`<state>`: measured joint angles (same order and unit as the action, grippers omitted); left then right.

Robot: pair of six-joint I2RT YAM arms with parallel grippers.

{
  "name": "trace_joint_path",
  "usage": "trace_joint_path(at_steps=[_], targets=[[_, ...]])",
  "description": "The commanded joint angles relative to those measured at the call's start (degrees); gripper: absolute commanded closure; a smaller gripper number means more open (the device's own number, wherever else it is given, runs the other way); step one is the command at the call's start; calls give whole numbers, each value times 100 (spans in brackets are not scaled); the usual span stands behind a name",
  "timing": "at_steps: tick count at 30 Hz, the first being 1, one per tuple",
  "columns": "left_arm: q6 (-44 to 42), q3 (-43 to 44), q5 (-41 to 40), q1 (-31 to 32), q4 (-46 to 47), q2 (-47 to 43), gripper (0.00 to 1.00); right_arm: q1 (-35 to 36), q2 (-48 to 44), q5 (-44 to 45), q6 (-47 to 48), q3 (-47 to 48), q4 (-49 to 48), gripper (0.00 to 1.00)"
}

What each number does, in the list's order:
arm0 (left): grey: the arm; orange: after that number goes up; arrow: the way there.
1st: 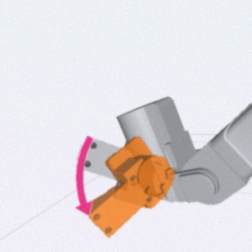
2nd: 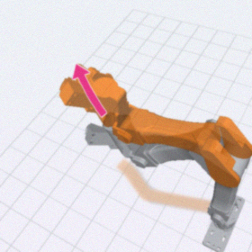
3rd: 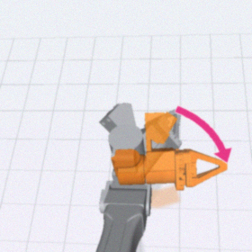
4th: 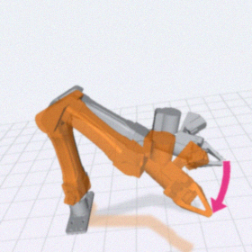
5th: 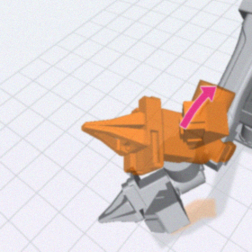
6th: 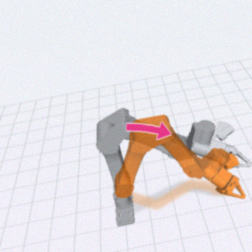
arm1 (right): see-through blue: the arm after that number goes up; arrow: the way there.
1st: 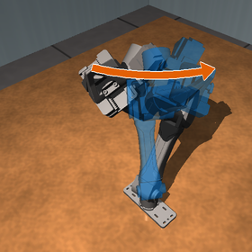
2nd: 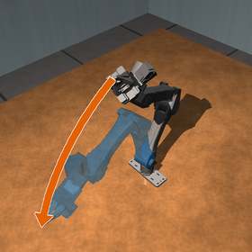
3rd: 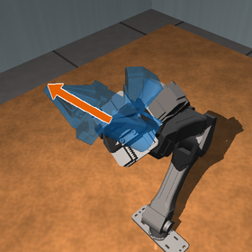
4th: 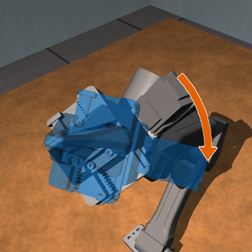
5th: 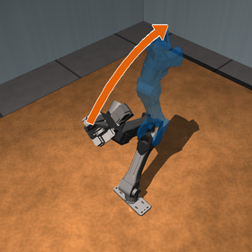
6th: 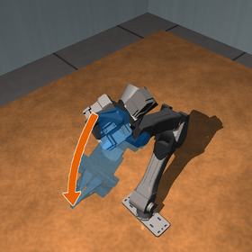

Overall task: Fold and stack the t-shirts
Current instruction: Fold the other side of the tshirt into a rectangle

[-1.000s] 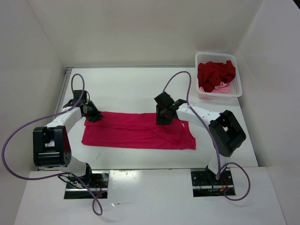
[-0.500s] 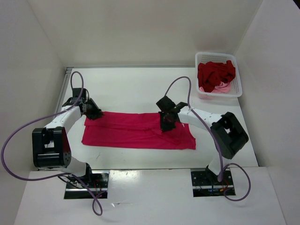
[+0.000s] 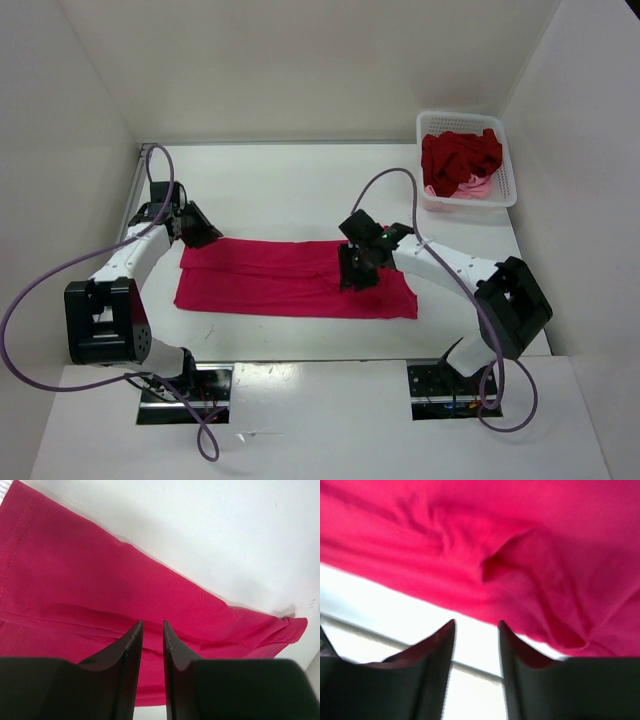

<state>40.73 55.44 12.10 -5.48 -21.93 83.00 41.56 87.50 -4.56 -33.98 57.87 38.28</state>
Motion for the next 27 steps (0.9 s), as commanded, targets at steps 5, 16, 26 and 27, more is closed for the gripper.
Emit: trace_joint_path(at_steps=[5,16,26,27], targets=[[-21,19,91,3,84,-100,71,-228,512,271,163,752,-286,37],[31,-191,144,3,137,-153,71,71,1058,746,269,770,-286,73],[31,-139,144,3,84,-310,71,441,233,457,163,533,425,99],[31,-139,144,3,84,-311,71,528,171,343,94,481,478,99]])
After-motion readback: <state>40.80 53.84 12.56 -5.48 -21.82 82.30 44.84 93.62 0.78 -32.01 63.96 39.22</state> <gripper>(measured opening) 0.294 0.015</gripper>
